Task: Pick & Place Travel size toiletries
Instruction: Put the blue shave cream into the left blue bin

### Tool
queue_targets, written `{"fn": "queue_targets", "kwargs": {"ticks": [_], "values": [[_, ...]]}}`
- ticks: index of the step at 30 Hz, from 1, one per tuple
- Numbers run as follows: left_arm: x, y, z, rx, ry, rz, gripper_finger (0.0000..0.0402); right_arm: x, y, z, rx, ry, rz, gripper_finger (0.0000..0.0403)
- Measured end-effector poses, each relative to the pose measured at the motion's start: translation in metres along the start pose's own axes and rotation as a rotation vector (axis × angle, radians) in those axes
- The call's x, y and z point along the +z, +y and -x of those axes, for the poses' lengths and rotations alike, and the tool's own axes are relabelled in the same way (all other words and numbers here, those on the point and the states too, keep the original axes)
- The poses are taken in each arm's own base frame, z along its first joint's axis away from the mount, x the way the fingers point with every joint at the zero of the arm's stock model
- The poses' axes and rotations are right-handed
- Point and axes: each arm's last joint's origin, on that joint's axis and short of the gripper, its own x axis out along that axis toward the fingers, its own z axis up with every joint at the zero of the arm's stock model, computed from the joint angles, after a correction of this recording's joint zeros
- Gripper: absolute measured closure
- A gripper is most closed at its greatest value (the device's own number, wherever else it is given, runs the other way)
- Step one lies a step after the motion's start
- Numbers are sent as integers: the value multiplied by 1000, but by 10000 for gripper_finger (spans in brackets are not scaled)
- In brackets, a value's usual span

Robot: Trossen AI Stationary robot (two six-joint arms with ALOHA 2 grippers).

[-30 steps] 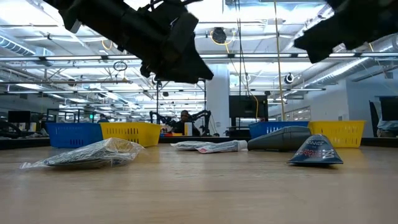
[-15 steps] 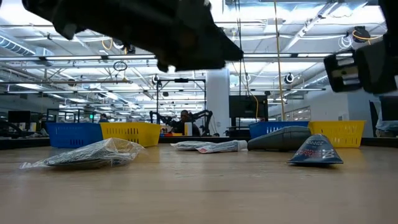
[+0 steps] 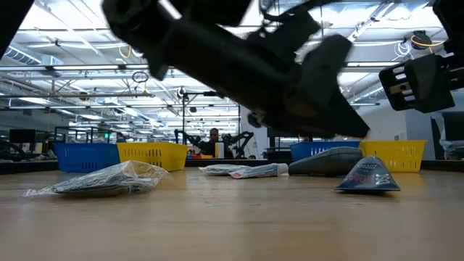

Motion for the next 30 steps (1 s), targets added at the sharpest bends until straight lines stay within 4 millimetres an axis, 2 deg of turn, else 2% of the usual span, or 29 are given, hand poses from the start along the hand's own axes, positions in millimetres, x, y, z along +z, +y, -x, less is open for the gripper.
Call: {"fn": "queue_targets", "kwargs": {"ticks": [6, 10, 14, 23, 30], "values": [[8, -6, -15, 9, 119, -24, 94, 1, 1, 4, 5, 6, 2, 200], [6, -5, -16, 29, 134, 49, 55, 3, 3, 6, 15, -1, 7, 205], [8, -4, -16, 75, 114, 130, 35, 5, 5, 9, 26, -18, 17, 206], [3, -3, -22, 121, 67, 219, 37, 5, 5, 9, 25, -12, 21, 207], [-18, -5, -38, 48, 80, 234, 60, 4, 5, 9, 20, -6, 22, 207]]}}
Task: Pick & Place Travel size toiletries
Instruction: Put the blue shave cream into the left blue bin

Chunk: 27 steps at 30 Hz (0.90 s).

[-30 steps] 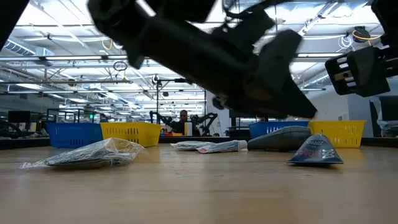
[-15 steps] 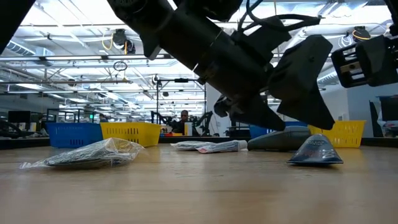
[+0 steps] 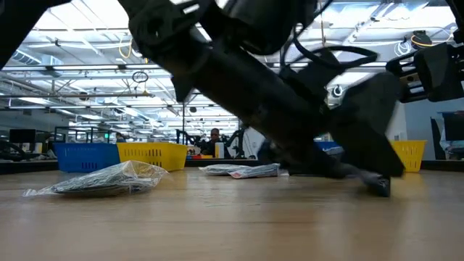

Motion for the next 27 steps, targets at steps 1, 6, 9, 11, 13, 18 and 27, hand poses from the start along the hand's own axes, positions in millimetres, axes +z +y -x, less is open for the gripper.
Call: {"fn": "queue_targets", "kwargs": {"ticks": [1, 6, 9, 11, 13, 18, 27], "values": [[-1, 0, -1, -1, 0, 0, 63, 0, 0, 0, 0, 4, 0, 207], [0, 5, -1, 44, 12, -13, 65, -1, 0, 0, -1, 10, 1, 207], [0, 9, -3, 64, 25, -32, 66, -2, 0, 0, -2, 15, 2, 207], [-1, 13, -3, 73, 53, -47, 73, -2, 0, 0, -2, 16, 2, 207], [-1, 16, -4, 80, 75, -54, 89, -2, 0, 0, -3, 19, 1, 207], [-2, 15, -3, 77, 81, -91, 146, -2, 0, 0, -3, 22, 0, 207], [2, 10, 4, 69, 96, -119, 224, -2, 0, 0, -3, 23, 0, 207]]}}
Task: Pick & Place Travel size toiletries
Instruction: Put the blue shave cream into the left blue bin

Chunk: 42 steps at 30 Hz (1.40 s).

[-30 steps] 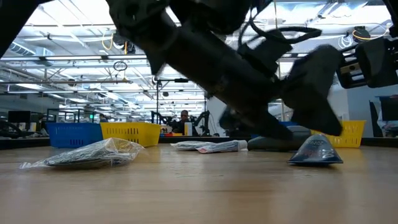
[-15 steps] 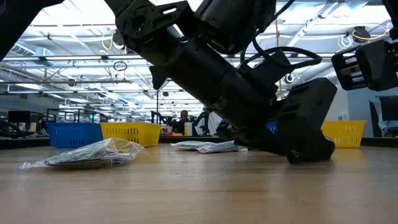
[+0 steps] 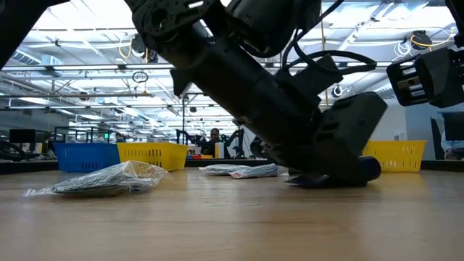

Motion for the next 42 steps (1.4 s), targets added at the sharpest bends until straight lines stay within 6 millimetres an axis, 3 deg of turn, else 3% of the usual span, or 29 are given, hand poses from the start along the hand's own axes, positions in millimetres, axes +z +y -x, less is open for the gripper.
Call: {"fn": "queue_targets", "kwargs": {"ticks": [6, 13, 21, 27, 36, 42], "values": [[4, 1, 8, 21, 33, -27, 252, -1, 0, 0, -1, 8, 1, 207], [9, -7, 21, 39, 34, -87, 254, -2, 0, 0, -3, 20, 2, 207], [18, -17, 62, 165, 90, -93, 254, -2, 0, 0, -5, 17, 2, 206], [-2, -30, 94, 309, 197, -80, 254, -1, -1, 0, -29, 11, 2, 206], [-26, -35, 128, 454, 242, -8, 254, 0, -12, 0, -270, -26, -75, 206], [-45, -19, 165, 507, 177, 87, 254, 0, -18, 0, -304, -28, -114, 206]]}}
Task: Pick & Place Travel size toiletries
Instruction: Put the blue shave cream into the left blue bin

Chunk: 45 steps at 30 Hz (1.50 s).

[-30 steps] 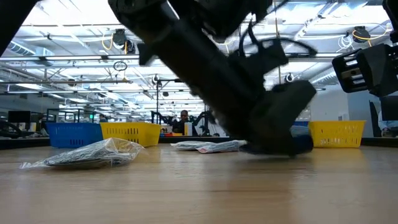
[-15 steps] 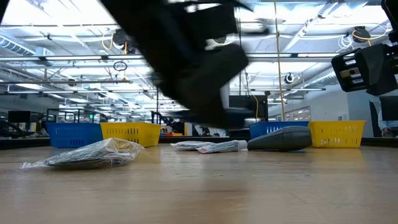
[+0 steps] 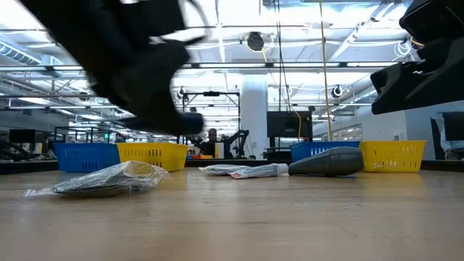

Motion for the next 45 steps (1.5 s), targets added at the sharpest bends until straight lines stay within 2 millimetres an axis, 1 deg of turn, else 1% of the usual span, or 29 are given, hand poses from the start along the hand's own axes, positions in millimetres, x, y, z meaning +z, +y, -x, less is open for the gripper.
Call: {"fn": "queue_targets", "kwargs": {"ticks": [2, 5, 8, 10, 15, 20, 24, 30, 35, 39, 45], "values": [[-8, 19, 6, 12, -20, 65, 254, 0, -1, 0, -4, 0, -2, 206], [-20, 48, 10, 34, -42, 165, 254, 2, -2, -1, -7, -12, -10, 206], [-28, 78, 10, 55, -42, 245, 254, 4, -3, -2, -12, -33, -18, 206], [-29, 97, 8, 73, -41, 288, 254, 4, -4, -5, -16, -47, -22, 206], [-20, 142, -1, 136, -28, 370, 254, 1, -6, -15, -35, -52, -24, 206], [-3, 185, -15, 232, 18, 422, 254, -7, -9, -26, -60, -30, -26, 206], [7, 215, -29, 318, 115, 442, 254, -12, -12, -32, -75, -16, -39, 206], [11, 248, -51, 425, 254, 465, 254, -14, -12, -34, -78, -3, -35, 206], [13, 267, -62, 458, 329, 528, 254, -13, -11, -33, -56, -11, -39, 206], [13, 275, -67, 469, 360, 539, 254, -13, -10, -33, -13, -7, -41, 206], [10, 279, -76, 479, 422, 463, 254, -13, -10, -34, 2, -5, -41, 206]]}}
